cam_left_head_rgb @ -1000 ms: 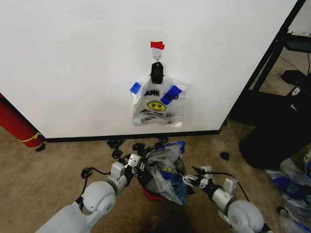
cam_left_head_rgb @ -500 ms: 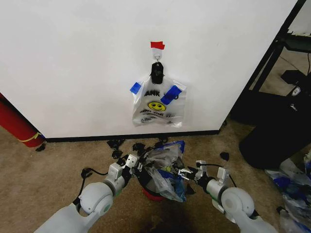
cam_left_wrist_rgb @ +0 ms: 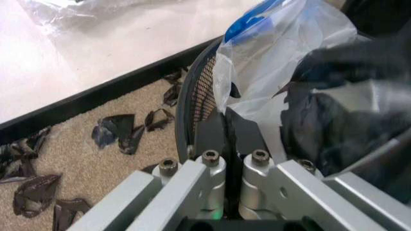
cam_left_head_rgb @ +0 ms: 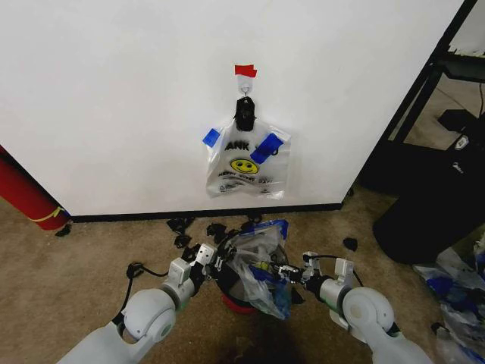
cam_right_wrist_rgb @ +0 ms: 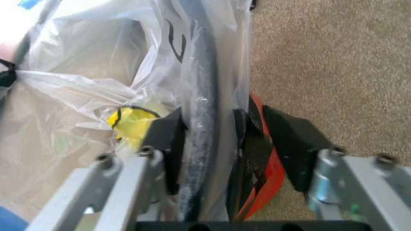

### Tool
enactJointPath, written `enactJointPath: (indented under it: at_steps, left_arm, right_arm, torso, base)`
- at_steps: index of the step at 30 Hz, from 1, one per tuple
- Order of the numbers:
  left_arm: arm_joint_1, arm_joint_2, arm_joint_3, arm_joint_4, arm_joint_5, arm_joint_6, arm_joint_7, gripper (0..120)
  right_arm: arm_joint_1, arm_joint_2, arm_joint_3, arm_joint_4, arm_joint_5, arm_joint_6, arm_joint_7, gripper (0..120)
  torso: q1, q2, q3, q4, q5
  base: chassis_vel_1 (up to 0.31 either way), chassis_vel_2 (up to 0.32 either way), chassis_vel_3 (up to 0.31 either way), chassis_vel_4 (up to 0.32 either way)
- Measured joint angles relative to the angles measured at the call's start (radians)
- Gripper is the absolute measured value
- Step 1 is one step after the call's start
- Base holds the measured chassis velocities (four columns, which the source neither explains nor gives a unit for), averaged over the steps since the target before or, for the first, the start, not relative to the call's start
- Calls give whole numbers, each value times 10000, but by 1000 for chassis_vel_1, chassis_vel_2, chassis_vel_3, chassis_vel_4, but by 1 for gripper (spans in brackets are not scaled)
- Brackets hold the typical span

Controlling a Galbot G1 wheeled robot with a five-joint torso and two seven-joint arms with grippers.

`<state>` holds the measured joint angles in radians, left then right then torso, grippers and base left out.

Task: Pick up the garbage bag from the wall and place it over the trash bin.

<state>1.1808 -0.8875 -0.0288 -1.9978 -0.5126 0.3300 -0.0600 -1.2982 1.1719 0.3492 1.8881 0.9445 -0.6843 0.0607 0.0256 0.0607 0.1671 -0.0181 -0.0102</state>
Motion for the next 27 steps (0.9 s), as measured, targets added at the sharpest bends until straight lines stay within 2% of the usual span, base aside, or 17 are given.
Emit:
enactJointPath:
  at_steps: [3,7,8,12,22,27]
  left_arm:
    - [145,9,-62,-139,31,-40,1,0]
    - [550,-1,-163,-421,385,-298,22,0]
    - [550,-1,-163,-421,385,-298,22,0]
    - [944,-65,-260,-653,908,-677,88,0]
    - [1594,-229,-448,-1174,1755,-1361,116,0]
    - [2032,-492,-531,-1440,2932,-2285,83,0]
  right_arm:
    - [-59,45,0,120,24,15,166,37]
    - [-225,154,-14,489,134,200,624,19]
    - [-225,154,-14,489,134,200,624,19]
    - [-493,289,-111,847,136,738,1237,1]
    - [-1193,496,-87,1398,-476,2051,2012,0]
    - [-1691,664,-70,1866,-1370,3386,2730,0]
  torso:
    - [0,0,0,0,0]
    - [0,0,0,1,0]
    - [0,0,0,1,0]
    - [0,0,0,0,-1]
    - [-1,2,-1,0,0]
    - [-1,2,-1,0,1]
  base:
    - [0,0,0,0]
    - [0,0,0,0]
    - [0,0,0,0]
    - [0,0,0,0]
    - [0,0,0,0]
    - [0,0,0,0]
